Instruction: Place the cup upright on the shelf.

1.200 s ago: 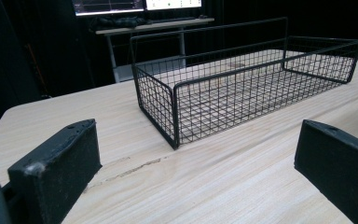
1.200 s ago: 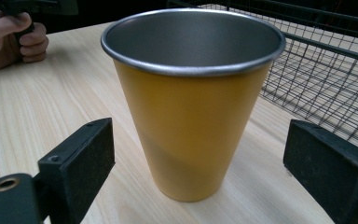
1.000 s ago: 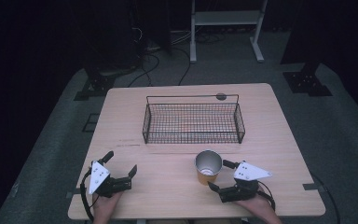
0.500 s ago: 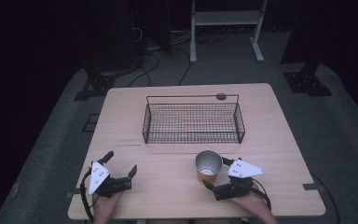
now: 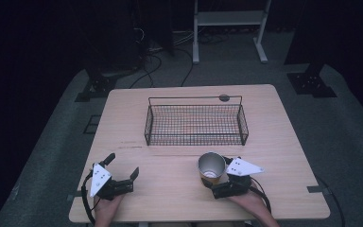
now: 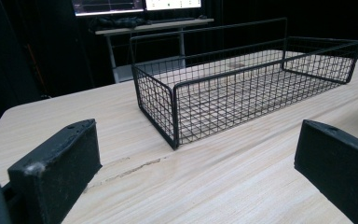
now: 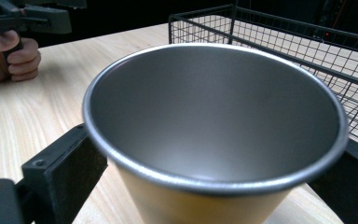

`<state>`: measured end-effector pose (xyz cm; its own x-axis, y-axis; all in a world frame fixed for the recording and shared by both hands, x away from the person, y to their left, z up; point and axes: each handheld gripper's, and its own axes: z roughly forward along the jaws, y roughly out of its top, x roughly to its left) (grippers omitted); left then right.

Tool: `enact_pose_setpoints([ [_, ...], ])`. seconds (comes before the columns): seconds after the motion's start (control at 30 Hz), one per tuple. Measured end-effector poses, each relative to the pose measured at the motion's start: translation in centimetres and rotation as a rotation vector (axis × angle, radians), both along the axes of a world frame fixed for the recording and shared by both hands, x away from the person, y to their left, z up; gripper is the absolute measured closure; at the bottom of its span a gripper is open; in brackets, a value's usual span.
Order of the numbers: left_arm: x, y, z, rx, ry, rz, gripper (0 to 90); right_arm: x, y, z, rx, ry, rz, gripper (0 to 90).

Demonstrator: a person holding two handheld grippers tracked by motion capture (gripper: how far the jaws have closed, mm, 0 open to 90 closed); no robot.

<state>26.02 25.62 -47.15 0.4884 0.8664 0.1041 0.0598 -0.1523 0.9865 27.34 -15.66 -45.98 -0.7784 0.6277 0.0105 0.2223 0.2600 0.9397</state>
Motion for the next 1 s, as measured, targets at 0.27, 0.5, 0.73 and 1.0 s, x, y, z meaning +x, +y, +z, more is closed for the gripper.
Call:
enact_pose_setpoints([
  [0.27,0.0,0.0,0.0,-0.002,0.000,-0.001,0.0,0.4,0.5,0.3,-0.003,-0.001,0.007,5.4],
  [0.5,0.0,0.0,0.0,0.000,0.000,0.000,0.0,0.5,0.4,0.5,0.000,-0.003,0.013,12.1],
  [0.73,0.0,0.0,0.0,-0.001,0.000,-0.001,0.0,0.5,0.3,0.6,-0.005,0.005,0.025,12.3],
  [1.0,0.0,0.0,0.0,-0.002,0.000,-0.002,0.0,0.9,0.1,1.6,0.020,0.015,0.044,12.5],
])
